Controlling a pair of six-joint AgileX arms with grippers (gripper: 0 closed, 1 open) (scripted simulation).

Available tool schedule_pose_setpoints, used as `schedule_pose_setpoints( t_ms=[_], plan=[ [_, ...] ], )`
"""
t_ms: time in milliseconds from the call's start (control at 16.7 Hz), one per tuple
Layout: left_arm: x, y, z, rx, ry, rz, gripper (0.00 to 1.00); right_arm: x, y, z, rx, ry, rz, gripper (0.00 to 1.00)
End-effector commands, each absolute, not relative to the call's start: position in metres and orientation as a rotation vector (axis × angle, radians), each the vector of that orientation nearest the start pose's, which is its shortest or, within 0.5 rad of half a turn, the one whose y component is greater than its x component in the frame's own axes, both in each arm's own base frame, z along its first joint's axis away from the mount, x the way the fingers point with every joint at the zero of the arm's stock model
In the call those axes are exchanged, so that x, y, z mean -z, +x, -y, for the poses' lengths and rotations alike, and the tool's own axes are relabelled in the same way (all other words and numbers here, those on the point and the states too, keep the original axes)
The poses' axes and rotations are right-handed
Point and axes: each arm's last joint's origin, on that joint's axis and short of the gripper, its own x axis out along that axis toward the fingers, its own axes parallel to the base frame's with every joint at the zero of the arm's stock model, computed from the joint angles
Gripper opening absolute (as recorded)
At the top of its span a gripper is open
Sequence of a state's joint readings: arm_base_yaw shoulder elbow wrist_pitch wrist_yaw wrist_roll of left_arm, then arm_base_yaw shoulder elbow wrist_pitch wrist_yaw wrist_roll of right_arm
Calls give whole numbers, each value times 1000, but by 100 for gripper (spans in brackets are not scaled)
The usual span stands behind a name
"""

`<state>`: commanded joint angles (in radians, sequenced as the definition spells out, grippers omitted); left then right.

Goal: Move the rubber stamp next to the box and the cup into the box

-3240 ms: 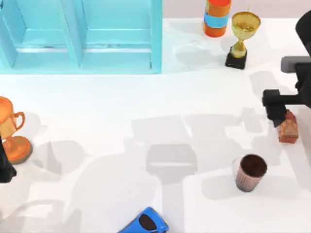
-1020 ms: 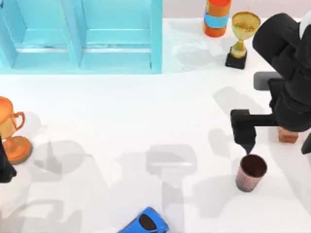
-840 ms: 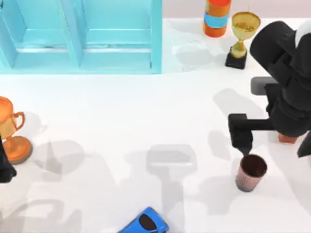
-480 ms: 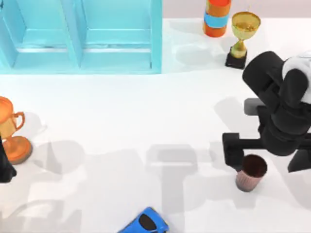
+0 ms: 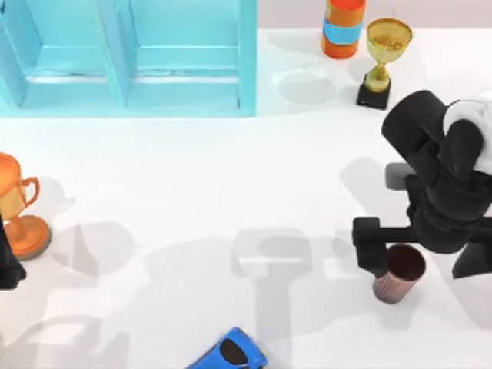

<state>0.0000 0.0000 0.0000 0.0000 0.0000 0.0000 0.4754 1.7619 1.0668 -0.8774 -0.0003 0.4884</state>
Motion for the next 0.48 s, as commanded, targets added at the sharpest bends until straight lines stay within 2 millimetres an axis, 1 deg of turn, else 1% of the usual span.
schedule_pose_setpoints(
  t_ms=[480],
  plan=[
    [-160,106,1,0,0,0,100,-149,268,-140,8,8,-1573,25]
  ],
)
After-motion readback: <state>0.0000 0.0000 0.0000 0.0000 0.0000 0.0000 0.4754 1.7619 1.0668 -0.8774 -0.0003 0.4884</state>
